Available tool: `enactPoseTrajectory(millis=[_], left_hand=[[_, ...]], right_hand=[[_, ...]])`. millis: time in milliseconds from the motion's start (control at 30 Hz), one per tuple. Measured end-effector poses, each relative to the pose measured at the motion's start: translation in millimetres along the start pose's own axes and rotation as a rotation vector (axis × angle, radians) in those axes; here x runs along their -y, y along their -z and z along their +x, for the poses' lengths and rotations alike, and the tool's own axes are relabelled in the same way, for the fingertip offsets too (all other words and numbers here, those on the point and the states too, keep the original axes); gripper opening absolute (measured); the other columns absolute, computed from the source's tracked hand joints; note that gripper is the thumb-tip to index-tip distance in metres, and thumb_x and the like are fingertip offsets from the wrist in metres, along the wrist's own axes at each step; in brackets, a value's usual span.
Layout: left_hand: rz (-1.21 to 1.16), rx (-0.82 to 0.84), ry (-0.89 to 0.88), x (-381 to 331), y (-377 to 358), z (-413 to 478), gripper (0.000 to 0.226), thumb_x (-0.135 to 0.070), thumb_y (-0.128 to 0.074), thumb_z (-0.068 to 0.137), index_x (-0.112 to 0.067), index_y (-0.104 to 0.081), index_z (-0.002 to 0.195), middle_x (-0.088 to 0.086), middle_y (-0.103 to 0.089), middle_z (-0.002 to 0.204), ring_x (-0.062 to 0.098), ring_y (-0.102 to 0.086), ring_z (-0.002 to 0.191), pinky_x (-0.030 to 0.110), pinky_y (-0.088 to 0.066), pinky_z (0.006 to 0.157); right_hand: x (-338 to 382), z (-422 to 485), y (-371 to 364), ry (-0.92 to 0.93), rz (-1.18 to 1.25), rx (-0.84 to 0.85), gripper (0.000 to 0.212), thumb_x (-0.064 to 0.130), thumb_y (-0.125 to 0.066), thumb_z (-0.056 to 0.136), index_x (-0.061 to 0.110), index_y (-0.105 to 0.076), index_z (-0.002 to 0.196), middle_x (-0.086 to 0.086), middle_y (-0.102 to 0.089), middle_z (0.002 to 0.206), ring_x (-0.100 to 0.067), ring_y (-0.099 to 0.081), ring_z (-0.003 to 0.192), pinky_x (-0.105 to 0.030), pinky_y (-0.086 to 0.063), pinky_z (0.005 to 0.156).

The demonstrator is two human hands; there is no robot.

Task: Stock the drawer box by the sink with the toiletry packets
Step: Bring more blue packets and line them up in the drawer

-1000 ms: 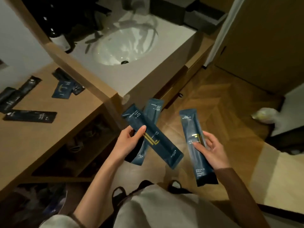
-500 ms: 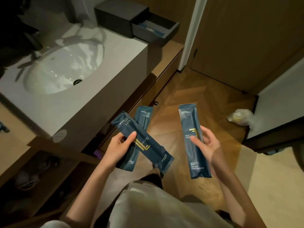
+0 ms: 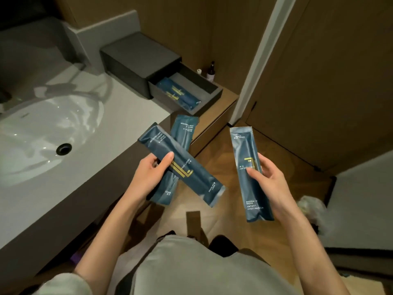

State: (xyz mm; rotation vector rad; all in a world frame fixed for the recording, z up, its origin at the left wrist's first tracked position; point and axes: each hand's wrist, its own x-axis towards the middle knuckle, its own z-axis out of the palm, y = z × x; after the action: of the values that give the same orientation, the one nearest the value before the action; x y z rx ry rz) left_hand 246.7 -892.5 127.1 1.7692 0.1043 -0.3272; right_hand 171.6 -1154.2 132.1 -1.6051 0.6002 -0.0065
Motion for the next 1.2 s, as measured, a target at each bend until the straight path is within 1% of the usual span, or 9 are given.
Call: enactPoseTrajectory(millis=[67,233,333,500,600,700,900,1000,1200], left_hand=[[0.005,-0.048,-0.011,-16,-9,23,0.01,-0.035,-0.057,0.092,-0.029,-0.064,0.096,-0.014,-0.069,0.094,-0.005,-0.065,0.081,0.012,-0.048,0.069],[-0.023,-0.214,0.046,-29,-28,60,0.022,-0.039,-0.055,0.092,-0.023,-0.065,0.104,-0.008,-0.07,0.095,0.003,-0.065,0.084,0.013,-0.045,0.064],[-0.097,-0.363,0.088,-30,-44,72,0.021,-0.037,-0.055,0.093,-0.021,-0.065,0.103,-0.004,-0.07,0.095,0.01,-0.066,0.086,0.019,-0.047,0.067],[-0.237,-0.58,0.139,-44,-79,81,0.015,-0.031,-0.055,0.094,-0.022,-0.064,0.1,-0.005,-0.07,0.093,0.005,-0.066,0.082,0.024,-0.048,0.072],[-0.276,-0.648,0.185,-53,-96,84,0.02,-0.033,-0.056,0.092,-0.018,-0.065,0.103,0.0,-0.071,0.098,0.012,-0.066,0.092,0.028,-0.05,0.08],[-0.322,-0.71,0.203,-59,-108,84,0.02,-0.032,-0.055,0.093,-0.017,-0.066,0.101,0.0,-0.073,0.095,0.013,-0.068,0.09,0.031,-0.051,0.081],[-0.388,-0.882,0.239,-65,-105,93,0.018,-0.028,-0.053,0.095,-0.014,-0.064,0.093,0.001,-0.07,0.088,0.015,-0.064,0.084,0.028,-0.046,0.072],[-0.411,-0.925,0.237,-65,-90,101,0.017,-0.028,-0.053,0.095,-0.015,-0.063,0.092,0.0,-0.069,0.087,0.014,-0.063,0.083,0.027,-0.045,0.07],[-0.394,-0.88,0.153,-73,-31,136,0.026,-0.033,-0.053,0.094,-0.011,-0.065,0.097,0.003,-0.073,0.088,0.016,-0.067,0.085,0.03,-0.049,0.078]], right_hand=[[19,36,5,0.019,-0.023,0.065,0.054,0.014,-0.061,0.091,0.035,-0.045,0.138,0.009,-0.062,0.12,-0.009,-0.063,0.102,-0.025,-0.05,0.073],[59,128,8,0.104,-0.147,0.253,0.057,0.012,-0.058,0.092,0.039,-0.042,0.14,0.014,-0.056,0.126,-0.001,-0.057,0.103,-0.021,-0.047,0.07],[80,181,5,0.149,-0.193,0.397,0.059,0.012,-0.059,0.092,0.039,-0.04,0.142,0.012,-0.055,0.13,-0.004,-0.057,0.107,-0.026,-0.051,0.079],[116,250,0,0.212,-0.295,0.605,0.06,0.014,-0.062,0.091,0.036,-0.04,0.142,0.009,-0.054,0.135,-0.007,-0.057,0.113,-0.035,-0.051,0.095],[132,278,-11,0.247,-0.328,0.7,0.06,0.014,-0.062,0.091,0.034,-0.039,0.143,0.008,-0.058,0.124,0.0,-0.057,0.104,-0.024,-0.052,0.082],[145,296,-28,0.295,-0.374,0.776,0.057,0.012,-0.061,0.091,0.031,-0.04,0.14,0.02,-0.056,0.105,0.015,-0.058,0.086,-0.006,-0.048,0.06],[166,318,-67,0.422,-0.431,0.835,0.049,0.014,-0.063,0.09,0.024,-0.046,0.135,0.009,-0.059,0.11,0.006,-0.057,0.089,-0.004,-0.047,0.06],[178,326,-90,0.499,-0.434,0.844,0.044,0.014,-0.063,0.09,0.025,-0.048,0.13,0.017,-0.056,0.108,0.008,-0.056,0.091,-0.003,-0.046,0.061],[200,355,-152,0.591,-0.46,0.781,0.045,0.018,-0.066,0.089,0.022,-0.049,0.13,0.002,-0.062,0.118,-0.01,-0.061,0.101,-0.025,-0.053,0.08]])
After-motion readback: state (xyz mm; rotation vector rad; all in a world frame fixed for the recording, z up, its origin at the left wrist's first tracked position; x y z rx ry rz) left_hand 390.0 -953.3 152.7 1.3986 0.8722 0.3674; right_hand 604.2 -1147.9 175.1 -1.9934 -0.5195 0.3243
